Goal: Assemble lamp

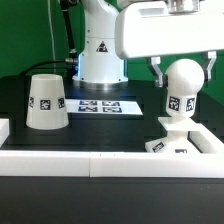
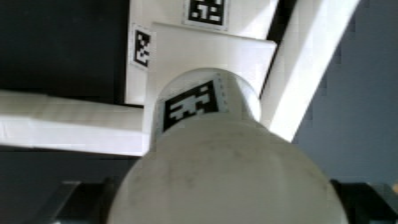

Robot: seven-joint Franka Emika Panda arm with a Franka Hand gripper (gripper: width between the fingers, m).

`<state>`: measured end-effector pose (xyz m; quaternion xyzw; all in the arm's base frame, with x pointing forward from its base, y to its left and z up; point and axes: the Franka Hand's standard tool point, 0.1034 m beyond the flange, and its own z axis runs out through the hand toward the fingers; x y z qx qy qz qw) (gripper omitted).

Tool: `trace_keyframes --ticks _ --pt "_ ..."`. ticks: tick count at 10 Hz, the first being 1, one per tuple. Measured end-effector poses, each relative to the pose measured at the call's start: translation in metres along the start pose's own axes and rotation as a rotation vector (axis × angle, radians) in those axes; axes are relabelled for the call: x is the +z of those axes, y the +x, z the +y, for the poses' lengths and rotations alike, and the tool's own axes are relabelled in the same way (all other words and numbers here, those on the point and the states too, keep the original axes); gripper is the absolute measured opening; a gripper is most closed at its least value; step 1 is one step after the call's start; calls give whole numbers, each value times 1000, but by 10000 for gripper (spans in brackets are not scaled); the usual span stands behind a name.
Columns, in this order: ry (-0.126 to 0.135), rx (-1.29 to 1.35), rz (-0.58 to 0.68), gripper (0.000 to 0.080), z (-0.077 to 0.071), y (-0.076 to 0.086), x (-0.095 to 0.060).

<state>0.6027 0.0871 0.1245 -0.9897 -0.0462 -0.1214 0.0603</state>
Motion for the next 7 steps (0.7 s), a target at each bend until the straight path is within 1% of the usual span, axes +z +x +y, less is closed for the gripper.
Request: trace_keyframes --ticks 2,4,6,7 --pt "-3 146 63 580 1 0 0" --pt "-2 238 95 580 -1 0 1" --pt "16 440 88 580 -7 0 1" --pt "21 526 71 580 -7 0 1"
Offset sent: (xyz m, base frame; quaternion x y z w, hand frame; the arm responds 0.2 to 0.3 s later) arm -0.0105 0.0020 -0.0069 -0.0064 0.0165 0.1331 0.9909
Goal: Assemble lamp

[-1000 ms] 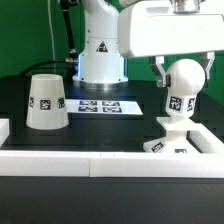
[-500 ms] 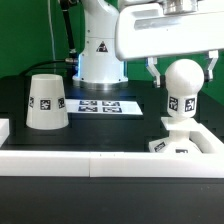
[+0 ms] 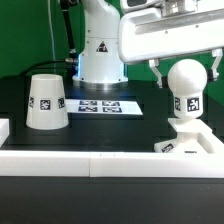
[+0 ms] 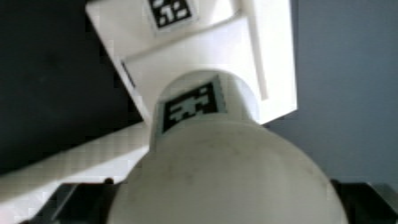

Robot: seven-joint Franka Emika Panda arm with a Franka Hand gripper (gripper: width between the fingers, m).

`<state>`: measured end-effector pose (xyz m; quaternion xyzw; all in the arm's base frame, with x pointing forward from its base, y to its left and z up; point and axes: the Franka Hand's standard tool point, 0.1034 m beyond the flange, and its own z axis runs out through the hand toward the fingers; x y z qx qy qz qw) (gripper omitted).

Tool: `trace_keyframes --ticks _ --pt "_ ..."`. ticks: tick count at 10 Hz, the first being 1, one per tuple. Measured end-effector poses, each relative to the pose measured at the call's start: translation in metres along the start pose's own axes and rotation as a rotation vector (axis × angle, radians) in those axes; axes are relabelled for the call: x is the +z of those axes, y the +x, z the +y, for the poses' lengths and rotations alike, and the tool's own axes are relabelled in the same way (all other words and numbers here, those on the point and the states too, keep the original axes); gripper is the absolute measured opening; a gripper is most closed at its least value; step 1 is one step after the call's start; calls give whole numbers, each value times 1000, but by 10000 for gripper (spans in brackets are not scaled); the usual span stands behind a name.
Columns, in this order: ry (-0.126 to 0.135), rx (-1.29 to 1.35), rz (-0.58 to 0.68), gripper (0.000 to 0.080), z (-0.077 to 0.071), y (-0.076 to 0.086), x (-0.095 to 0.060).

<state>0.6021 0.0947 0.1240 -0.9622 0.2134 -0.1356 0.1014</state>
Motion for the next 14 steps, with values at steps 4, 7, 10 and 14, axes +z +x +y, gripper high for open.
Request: trace_keyframes --ticks 4,7,10,14 --pt "-5 280 -31 580 -2 -1 2" --pt "-9 525 -58 580 -5 -4 4" --pt "-11 705 -86 580 -4 -2 4" --pt "-10 892 -101 580 -8 -3 5"
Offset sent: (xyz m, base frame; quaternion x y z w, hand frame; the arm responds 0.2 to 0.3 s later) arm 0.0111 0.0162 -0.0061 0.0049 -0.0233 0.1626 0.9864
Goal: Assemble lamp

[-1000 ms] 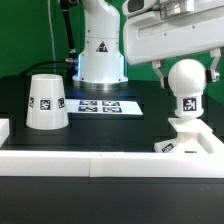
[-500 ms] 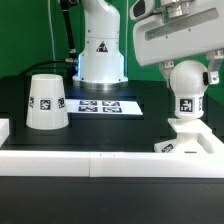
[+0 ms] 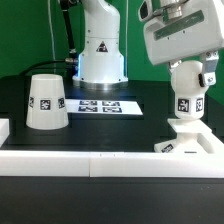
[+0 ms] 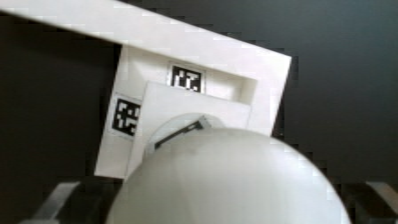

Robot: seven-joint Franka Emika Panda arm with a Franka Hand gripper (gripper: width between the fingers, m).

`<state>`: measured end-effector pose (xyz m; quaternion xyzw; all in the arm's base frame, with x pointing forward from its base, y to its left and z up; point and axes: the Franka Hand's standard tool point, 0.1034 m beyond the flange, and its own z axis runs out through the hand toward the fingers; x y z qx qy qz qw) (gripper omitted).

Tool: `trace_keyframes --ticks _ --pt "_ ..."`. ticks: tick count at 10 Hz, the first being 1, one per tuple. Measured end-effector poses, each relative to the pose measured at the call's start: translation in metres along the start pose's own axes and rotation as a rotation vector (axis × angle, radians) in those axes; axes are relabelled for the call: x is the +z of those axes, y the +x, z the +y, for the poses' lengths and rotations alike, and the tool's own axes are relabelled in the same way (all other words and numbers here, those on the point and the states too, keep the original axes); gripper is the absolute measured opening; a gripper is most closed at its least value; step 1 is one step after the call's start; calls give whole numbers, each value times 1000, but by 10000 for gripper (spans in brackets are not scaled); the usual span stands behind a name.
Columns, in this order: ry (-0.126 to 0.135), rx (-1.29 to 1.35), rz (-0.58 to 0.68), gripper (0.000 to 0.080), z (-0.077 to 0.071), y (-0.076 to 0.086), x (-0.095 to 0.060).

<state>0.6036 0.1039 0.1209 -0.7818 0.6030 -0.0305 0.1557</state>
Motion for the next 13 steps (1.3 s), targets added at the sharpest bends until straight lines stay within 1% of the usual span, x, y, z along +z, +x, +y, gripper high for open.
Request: trace_keyframes --ticks 1,2,3,4,5,6,11,12,13 --pt "0 5 -1 580 0 0 0" --pt "0 -20 -1 596 0 0 0" --pt "0 -61 -1 667 0 -1 0" --pt "-13 -160 2 691 1 -5 0" --pt "-23 -290 6 691 0 -9 -1" --pt "-26 -434 12 691 -1 -11 -2" --pt "-32 -815 9 699 0 -10 -1" --pt "-32 -906 8 699 -1 -10 -1" --pt "-31 -1068 32 699 -4 -11 -2"
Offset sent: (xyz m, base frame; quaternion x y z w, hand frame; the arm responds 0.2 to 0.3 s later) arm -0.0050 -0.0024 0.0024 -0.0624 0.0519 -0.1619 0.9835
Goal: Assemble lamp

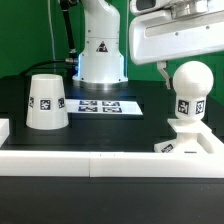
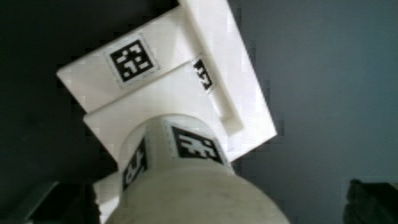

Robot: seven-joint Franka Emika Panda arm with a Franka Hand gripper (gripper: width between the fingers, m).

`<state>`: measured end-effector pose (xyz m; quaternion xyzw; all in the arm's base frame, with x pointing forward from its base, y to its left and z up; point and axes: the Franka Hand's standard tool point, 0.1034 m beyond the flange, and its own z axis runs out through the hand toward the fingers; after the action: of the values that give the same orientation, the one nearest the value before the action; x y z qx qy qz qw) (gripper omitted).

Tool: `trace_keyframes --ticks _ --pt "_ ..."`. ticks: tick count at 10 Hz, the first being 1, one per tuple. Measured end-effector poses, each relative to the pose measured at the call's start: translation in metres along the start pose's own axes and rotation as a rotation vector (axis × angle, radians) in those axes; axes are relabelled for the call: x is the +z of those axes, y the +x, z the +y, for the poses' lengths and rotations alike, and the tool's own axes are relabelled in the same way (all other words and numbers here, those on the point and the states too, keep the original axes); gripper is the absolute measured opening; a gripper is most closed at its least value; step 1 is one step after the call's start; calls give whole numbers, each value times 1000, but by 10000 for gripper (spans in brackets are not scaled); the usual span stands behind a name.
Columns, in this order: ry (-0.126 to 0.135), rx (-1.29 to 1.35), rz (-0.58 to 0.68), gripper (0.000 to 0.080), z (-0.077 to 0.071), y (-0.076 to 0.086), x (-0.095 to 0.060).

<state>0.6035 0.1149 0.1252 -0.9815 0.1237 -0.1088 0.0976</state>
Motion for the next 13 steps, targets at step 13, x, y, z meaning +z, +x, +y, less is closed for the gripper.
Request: trace_keyframes --ticks 13 --pt "-81 -1144 -1 699 -2 6 4"
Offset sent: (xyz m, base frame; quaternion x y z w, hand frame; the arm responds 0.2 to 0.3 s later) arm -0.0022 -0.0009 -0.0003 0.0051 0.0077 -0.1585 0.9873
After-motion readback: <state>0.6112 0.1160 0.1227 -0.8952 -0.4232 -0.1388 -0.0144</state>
